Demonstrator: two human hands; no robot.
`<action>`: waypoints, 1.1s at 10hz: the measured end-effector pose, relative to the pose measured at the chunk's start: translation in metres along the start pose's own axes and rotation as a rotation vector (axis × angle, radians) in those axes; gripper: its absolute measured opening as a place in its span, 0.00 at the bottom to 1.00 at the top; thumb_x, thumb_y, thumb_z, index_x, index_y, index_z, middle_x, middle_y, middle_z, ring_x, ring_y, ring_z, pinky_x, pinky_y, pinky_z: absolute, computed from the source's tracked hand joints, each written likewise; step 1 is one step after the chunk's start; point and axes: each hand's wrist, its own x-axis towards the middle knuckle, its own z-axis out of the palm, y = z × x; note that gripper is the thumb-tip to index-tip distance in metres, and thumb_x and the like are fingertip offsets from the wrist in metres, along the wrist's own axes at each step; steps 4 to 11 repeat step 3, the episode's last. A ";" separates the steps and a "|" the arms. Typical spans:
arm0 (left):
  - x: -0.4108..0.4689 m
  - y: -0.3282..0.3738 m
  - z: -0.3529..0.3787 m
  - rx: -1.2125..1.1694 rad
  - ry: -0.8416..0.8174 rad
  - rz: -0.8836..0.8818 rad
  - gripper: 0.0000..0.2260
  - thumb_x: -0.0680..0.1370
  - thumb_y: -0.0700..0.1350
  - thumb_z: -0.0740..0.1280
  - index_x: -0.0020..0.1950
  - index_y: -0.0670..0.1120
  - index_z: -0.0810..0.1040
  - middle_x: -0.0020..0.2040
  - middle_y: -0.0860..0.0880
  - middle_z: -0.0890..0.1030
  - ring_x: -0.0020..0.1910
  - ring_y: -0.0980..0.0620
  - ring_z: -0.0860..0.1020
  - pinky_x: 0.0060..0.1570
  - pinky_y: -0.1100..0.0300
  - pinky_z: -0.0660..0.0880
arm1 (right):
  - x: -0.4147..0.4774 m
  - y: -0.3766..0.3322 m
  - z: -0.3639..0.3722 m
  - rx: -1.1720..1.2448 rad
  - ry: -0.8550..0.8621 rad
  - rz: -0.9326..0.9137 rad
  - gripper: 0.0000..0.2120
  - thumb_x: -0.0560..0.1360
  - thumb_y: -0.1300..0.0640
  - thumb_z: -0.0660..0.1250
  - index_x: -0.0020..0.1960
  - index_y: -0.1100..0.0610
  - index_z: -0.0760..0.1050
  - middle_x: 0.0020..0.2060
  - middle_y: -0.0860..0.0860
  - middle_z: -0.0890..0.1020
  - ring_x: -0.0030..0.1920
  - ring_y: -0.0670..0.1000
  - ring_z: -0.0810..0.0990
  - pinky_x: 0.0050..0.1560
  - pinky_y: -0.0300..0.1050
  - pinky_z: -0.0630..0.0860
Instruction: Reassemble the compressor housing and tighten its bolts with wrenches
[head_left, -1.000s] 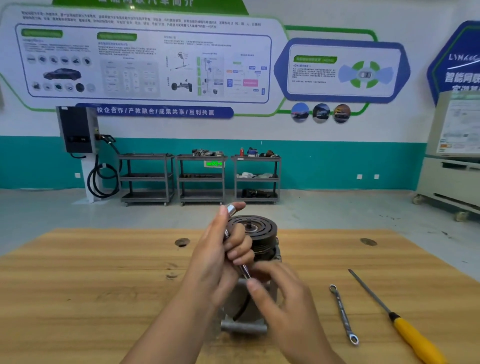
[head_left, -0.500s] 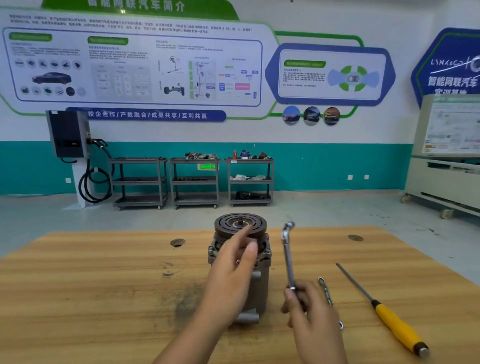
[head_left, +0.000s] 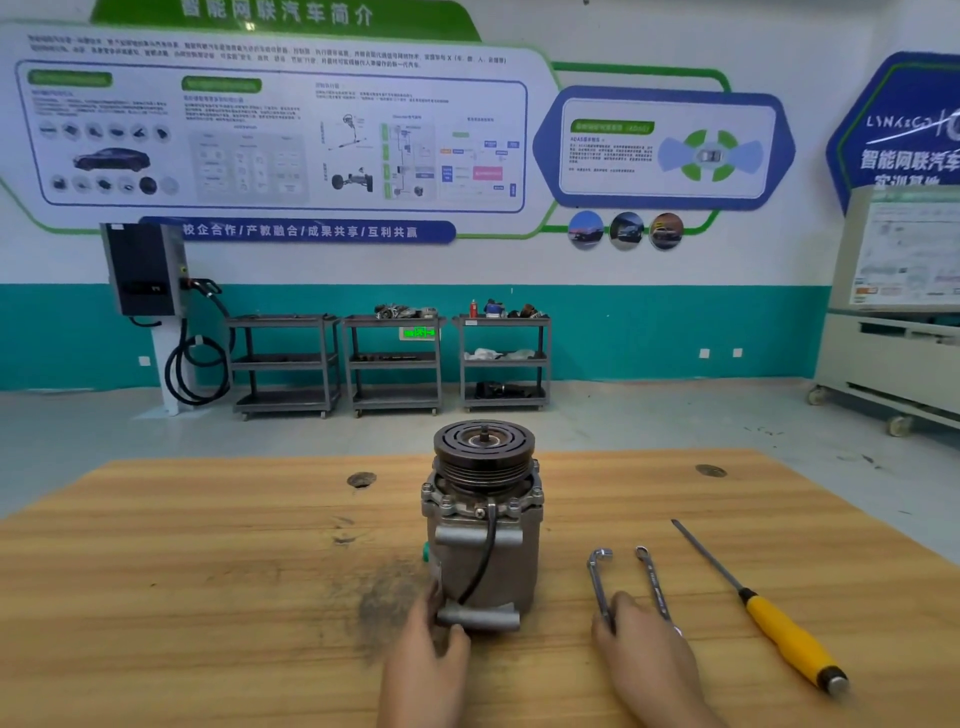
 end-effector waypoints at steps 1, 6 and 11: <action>-0.001 -0.002 -0.005 -0.035 -0.021 -0.008 0.24 0.74 0.32 0.64 0.70 0.44 0.69 0.62 0.49 0.78 0.59 0.54 0.75 0.64 0.55 0.69 | 0.001 0.001 0.004 -0.051 0.019 -0.014 0.09 0.80 0.46 0.52 0.45 0.49 0.63 0.41 0.45 0.78 0.45 0.48 0.78 0.37 0.43 0.67; -0.015 0.002 -0.023 0.042 0.006 0.090 0.17 0.75 0.33 0.65 0.60 0.49 0.75 0.50 0.55 0.79 0.53 0.57 0.77 0.53 0.65 0.69 | -0.002 -0.002 0.002 -0.070 0.004 0.017 0.10 0.79 0.43 0.53 0.48 0.49 0.65 0.40 0.45 0.76 0.46 0.47 0.79 0.40 0.43 0.74; -0.015 0.002 -0.023 0.042 0.006 0.090 0.17 0.75 0.33 0.65 0.60 0.49 0.75 0.50 0.55 0.79 0.53 0.57 0.77 0.53 0.65 0.69 | -0.002 -0.002 0.002 -0.070 0.004 0.017 0.10 0.79 0.43 0.53 0.48 0.49 0.65 0.40 0.45 0.76 0.46 0.47 0.79 0.40 0.43 0.74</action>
